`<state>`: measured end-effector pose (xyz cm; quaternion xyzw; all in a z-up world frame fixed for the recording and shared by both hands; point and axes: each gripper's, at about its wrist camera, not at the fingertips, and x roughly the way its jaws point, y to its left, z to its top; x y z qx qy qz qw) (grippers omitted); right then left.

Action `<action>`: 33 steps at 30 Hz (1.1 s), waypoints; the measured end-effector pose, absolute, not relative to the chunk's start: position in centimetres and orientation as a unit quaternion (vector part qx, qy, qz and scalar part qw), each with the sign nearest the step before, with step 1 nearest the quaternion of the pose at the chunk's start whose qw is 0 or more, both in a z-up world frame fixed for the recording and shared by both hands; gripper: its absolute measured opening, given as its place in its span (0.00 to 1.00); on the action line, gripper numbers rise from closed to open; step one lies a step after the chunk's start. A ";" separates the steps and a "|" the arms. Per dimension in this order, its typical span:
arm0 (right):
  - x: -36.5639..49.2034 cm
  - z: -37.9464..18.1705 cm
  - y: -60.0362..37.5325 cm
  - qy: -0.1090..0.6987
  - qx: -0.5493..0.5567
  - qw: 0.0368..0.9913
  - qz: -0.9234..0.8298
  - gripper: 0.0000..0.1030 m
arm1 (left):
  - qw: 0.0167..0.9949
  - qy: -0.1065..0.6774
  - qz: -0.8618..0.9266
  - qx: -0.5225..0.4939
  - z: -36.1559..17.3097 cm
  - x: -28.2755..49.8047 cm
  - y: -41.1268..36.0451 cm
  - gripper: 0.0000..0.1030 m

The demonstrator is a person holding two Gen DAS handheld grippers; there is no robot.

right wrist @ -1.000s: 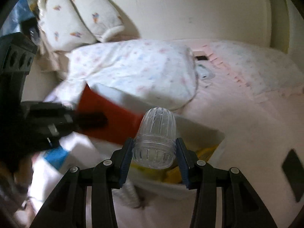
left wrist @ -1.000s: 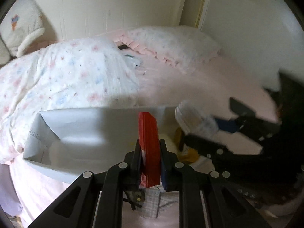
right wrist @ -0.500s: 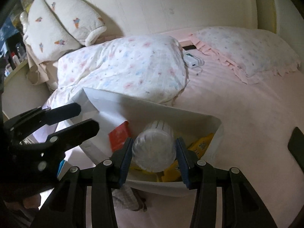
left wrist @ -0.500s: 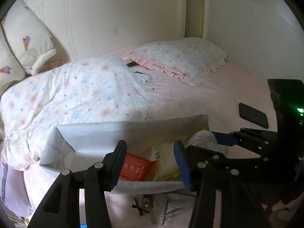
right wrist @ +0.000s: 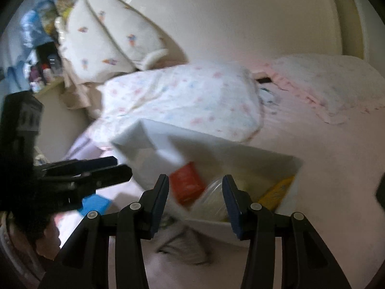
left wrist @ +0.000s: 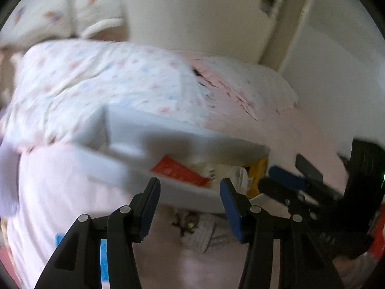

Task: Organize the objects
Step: 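Open the left tool to drop the bag while the right tool releases the cup into the basket, then grasp the blue printed box with the left tool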

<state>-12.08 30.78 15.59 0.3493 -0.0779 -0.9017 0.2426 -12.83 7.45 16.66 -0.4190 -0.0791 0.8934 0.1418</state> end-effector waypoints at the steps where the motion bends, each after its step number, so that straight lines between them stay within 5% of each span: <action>1: -11.6 15.6 30.1 -0.077 0.348 0.256 -0.899 0.45 | 0.128 -0.082 0.895 -0.418 16.8 -12.4 6.5 0.48; 17: -9.7 12.0 23.3 -0.069 0.425 0.366 -0.825 0.45 | -0.042 -0.092 0.891 -0.442 13.5 -9.1 -2.3 0.48; 33: -11.9 9.0 20.2 -0.151 0.493 0.413 -0.750 0.45 | -0.041 -0.151 0.856 -0.493 10.2 -8.2 -6.0 0.48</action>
